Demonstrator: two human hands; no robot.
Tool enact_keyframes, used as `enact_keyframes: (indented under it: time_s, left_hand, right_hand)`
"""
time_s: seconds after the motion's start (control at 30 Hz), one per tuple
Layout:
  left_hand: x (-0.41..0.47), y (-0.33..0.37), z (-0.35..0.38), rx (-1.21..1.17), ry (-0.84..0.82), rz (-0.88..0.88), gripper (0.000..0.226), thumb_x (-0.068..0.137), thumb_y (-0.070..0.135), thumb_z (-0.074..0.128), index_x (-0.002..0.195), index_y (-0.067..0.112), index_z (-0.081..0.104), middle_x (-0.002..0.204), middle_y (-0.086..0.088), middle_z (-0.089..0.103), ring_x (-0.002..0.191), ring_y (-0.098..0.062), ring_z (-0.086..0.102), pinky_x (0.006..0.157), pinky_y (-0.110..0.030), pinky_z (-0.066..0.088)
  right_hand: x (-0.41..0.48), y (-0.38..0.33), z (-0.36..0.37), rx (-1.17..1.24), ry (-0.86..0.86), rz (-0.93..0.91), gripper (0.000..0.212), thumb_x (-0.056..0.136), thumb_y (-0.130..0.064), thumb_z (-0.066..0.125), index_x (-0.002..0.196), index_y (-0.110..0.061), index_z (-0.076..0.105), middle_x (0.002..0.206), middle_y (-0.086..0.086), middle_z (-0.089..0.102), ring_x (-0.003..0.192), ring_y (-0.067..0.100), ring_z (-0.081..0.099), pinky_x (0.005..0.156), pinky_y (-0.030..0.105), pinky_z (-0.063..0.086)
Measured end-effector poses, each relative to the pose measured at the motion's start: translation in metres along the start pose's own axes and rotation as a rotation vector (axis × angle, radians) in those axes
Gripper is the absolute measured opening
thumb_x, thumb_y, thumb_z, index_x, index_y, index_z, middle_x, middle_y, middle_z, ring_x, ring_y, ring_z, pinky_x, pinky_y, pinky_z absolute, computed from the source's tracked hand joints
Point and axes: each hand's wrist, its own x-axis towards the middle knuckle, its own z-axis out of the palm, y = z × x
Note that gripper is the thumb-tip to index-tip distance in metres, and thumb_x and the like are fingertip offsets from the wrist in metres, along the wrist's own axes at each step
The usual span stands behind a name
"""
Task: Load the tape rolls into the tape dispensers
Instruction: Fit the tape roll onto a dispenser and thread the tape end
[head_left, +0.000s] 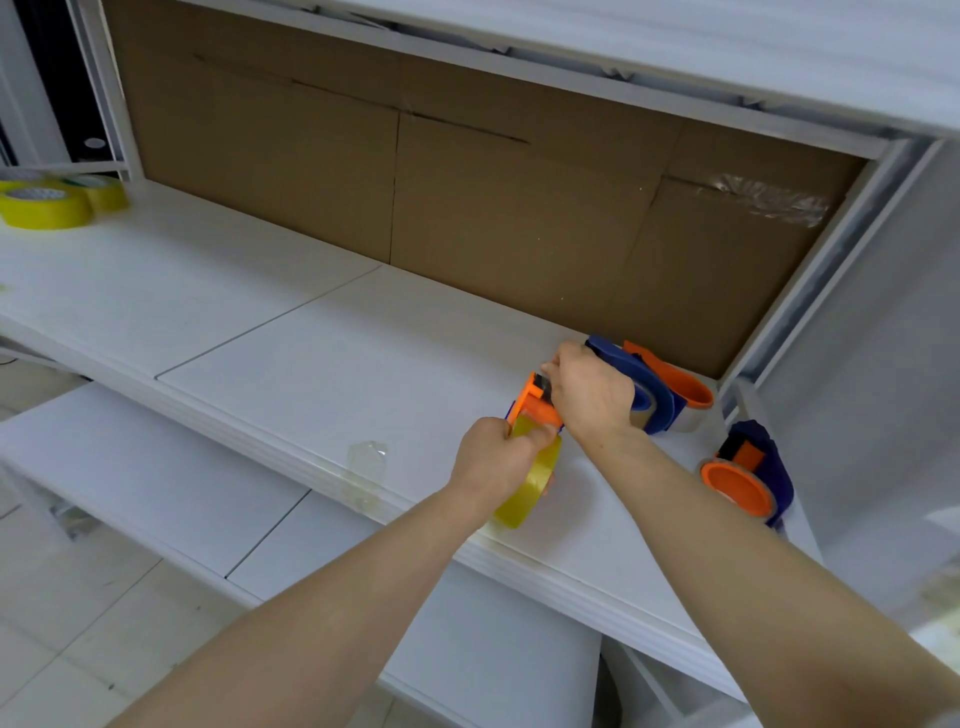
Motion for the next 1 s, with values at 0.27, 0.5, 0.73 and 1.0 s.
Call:
enact_keyframes:
  time_s: [0.27,0.5,0.73,1.0]
  left_hand:
    - [0.002,0.004,0.000,0.030,-0.032,-0.047,0.035,0.061,0.041,0.061,0.073,0.008,0.058,0.073,-0.028,0.061,0.060,-0.037,0.061,0.068,-0.046,0.054]
    - [0.011,0.017,-0.029,0.197,-0.176,-0.246,0.044,0.078,0.039,0.059,0.113,0.012,0.058,0.101,-0.008,0.066,0.080,-0.019,0.060,0.071,-0.027,0.045]
    - [0.022,0.025,-0.032,0.091,0.018,-0.082,0.043,0.086,0.016,0.064,0.127,0.008,0.054,0.121,-0.012,0.060,0.103,-0.025,0.059,0.076,-0.031,0.050]
    - [0.023,0.024,-0.030,-0.052,0.056,-0.097,0.035,0.077,0.008,0.074,0.110,0.000,0.064,0.105,-0.021,0.067,0.092,-0.033,0.066,0.081,-0.043,0.056]
  right_hand:
    - [-0.001,0.008,-0.005,0.152,-0.063,0.082,0.027,0.098,-0.030,0.042,0.105,-0.007,0.054,0.096,0.011,0.066,0.089,0.030,0.063,0.060,0.033,0.042]
    - [0.009,-0.006,-0.020,0.092,-0.134,0.118,0.023,0.098,-0.023,0.045,0.105,-0.004,0.057,0.101,0.014,0.066,0.094,0.032,0.062,0.060,0.032,0.038]
    - [0.003,-0.021,-0.027,0.087,-0.059,0.020,0.020,0.096,-0.022,0.049,0.104,-0.006,0.056,0.100,0.012,0.066,0.093,0.031,0.063,0.060,0.032,0.038]
    - [-0.003,-0.027,-0.034,0.173,-0.039,0.001,0.026,0.099,-0.029,0.040,0.104,-0.007,0.053,0.093,0.011,0.065,0.084,0.029,0.063,0.063,0.036,0.046]
